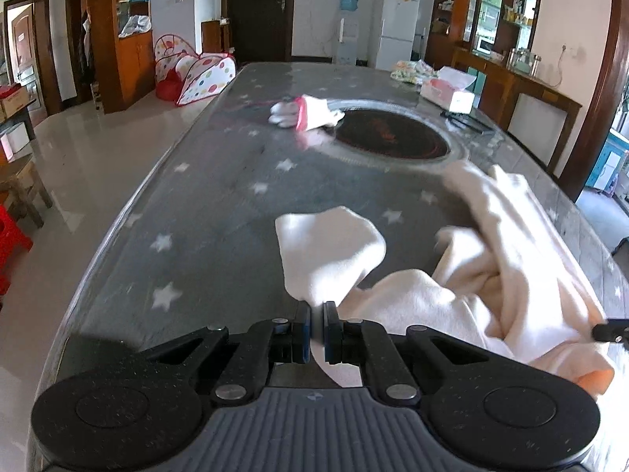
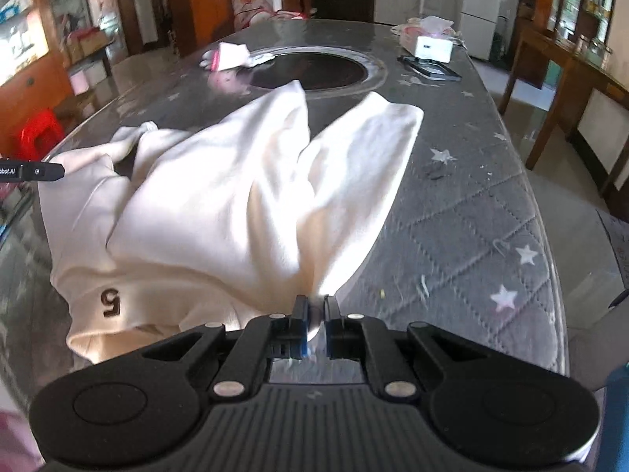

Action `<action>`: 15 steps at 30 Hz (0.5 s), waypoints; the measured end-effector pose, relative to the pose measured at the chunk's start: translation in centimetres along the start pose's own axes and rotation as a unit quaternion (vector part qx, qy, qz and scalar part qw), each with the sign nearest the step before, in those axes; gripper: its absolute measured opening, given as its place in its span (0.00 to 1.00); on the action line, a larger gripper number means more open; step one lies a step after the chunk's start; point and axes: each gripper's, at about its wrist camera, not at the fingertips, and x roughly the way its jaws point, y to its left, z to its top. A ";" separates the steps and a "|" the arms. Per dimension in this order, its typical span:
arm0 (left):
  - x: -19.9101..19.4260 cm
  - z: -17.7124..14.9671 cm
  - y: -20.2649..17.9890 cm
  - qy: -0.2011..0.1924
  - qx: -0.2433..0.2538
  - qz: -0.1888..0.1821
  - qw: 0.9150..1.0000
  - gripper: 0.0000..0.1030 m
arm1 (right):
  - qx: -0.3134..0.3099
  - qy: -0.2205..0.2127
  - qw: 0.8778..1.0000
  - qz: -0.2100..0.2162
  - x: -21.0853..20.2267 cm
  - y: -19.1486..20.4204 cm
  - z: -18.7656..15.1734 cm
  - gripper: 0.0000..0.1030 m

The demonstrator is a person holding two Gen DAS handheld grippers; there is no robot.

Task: Fold clothes
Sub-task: 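Lift the sweatshirt with both grippers and shake it open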

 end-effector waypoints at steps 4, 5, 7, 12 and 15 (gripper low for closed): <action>-0.4 -1.1 0.8 0.011 0.001 0.009 1.000 0.07 | 0.001 -0.001 1.000 0.005 -1.4 -0.4 -0.1 0.11; -0.5 -1.4 1.0 0.014 0.001 0.011 1.000 0.07 | 0.001 -0.005 1.000 0.002 -1.6 -0.5 0.1 0.12; -0.7 -1.9 1.5 0.020 0.001 0.015 1.000 0.07 | 0.004 -0.016 1.000 -0.005 -2.0 -0.9 0.7 0.14; -1.5 -1.8 1.4 0.022 0.011 0.005 1.000 0.14 | 0.009 -0.044 0.999 -0.014 -1.5 -1.5 2.9 0.24; -2.4 -1.2 0.8 0.008 0.020 -0.002 1.000 0.24 | 0.009 -0.057 0.998 -0.003 -0.6 -1.3 4.6 0.24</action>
